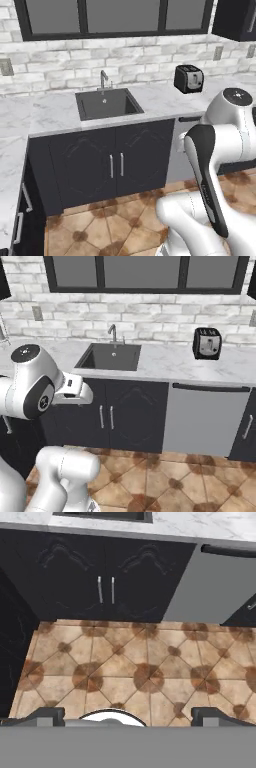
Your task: Move the cutting board and knife to the sink. Then move spray from the cabinet to the counter.
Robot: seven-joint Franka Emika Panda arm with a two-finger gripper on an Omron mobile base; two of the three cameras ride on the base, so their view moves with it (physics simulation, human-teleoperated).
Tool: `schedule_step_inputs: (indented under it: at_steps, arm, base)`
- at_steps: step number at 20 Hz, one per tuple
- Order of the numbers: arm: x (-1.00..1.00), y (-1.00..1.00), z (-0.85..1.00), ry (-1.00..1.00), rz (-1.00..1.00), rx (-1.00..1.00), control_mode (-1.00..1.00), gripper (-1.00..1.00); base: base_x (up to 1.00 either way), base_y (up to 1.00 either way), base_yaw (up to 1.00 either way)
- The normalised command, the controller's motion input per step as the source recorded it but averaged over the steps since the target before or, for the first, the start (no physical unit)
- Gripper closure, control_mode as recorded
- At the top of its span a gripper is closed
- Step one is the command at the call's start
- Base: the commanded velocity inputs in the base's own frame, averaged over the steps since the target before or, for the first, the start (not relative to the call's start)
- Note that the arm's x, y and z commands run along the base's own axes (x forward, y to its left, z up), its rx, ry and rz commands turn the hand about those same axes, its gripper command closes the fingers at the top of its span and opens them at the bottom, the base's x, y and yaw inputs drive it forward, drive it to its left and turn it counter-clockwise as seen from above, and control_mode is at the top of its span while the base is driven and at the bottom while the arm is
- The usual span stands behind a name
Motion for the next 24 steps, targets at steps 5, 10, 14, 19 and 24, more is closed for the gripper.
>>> schedule_step_inputs:
  at_steps: [5,10,14,19,24]
  arm:
    - [0.0,0.0,0.0,0.0,0.0,0.0,1.0,-1.0]
    - [0.0,0.0,0.0,0.0,0.0,0.0,1.0,-1.0]
    - [0.0,0.0,0.0,0.0,0.0,0.0,1.0,-1.0]
    - [0.0,0.0,0.0,0.0,0.0,0.0,1.0,-1.0]
    - [0.0,0.0,0.0,0.0,0.0,0.0,1.0,-1.0]
  base:
    - [-1.0,-0.25,-0.04]
    - [-1.0,-0.27,-0.02]
    - [-1.0,-0.37,0.0]
    - [-1.0,-0.32,0.0]
    - [-1.0,-0.23,0.0]
